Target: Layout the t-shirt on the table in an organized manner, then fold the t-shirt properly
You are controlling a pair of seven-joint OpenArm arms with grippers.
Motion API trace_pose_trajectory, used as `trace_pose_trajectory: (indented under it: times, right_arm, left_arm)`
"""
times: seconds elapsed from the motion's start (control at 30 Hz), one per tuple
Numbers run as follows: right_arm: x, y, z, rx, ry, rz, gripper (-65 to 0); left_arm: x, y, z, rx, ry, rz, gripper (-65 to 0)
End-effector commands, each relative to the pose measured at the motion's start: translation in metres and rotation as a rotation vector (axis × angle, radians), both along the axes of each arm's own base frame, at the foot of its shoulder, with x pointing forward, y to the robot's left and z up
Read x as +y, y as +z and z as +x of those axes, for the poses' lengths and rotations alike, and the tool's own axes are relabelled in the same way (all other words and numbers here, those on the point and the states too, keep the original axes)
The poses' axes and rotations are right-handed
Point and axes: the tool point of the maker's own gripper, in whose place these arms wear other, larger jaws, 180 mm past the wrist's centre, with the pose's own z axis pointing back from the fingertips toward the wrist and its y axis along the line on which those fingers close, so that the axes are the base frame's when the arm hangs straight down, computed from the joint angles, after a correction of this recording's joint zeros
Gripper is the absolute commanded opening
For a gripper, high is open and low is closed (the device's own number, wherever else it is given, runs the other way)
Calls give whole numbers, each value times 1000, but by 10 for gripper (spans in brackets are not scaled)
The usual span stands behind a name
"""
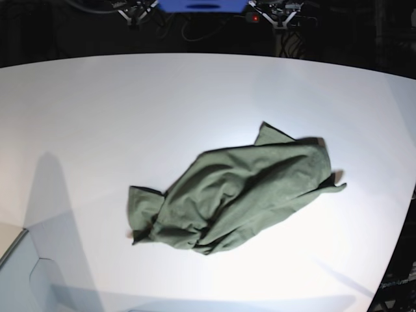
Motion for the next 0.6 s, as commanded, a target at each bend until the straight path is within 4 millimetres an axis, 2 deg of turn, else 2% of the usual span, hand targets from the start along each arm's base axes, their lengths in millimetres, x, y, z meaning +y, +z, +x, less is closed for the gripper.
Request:
trace_pose_trajectory:
  times: [0.0, 0.13, 0.2, 0.33, 0.43, 0.5, 0.57]
  right_arm:
    - [0, 0, -2, -1, 0, 7, -650]
    - [0, 0, -2, -1, 0, 7, -650]
    - [-1, 0, 0, -12, 1, 5, -650]
    - [-13, 6, 3, -76, 11, -15, -650]
    - [-27, 14, -6, -109, 25, -38, -650]
    - [-35, 21, -13, -132, 35, -50, -650]
    - [-52, 31, -17, -161, 49, -78, -650]
  left_arm:
    - [3, 0, -1, -1, 4, 11, -646]
    - [4, 0, 0, -3, 4, 13, -646]
    - [12, 1, -1, -1, 2, 23, -647]
    - [21, 4, 2, -35, -4, 34, -648]
    - [34, 10, 0, -79, -9, 49, -648]
    - [40, 17, -13, -90, -23, 55, -648]
    - [46, 25, -22, -114, -39, 61, -648]
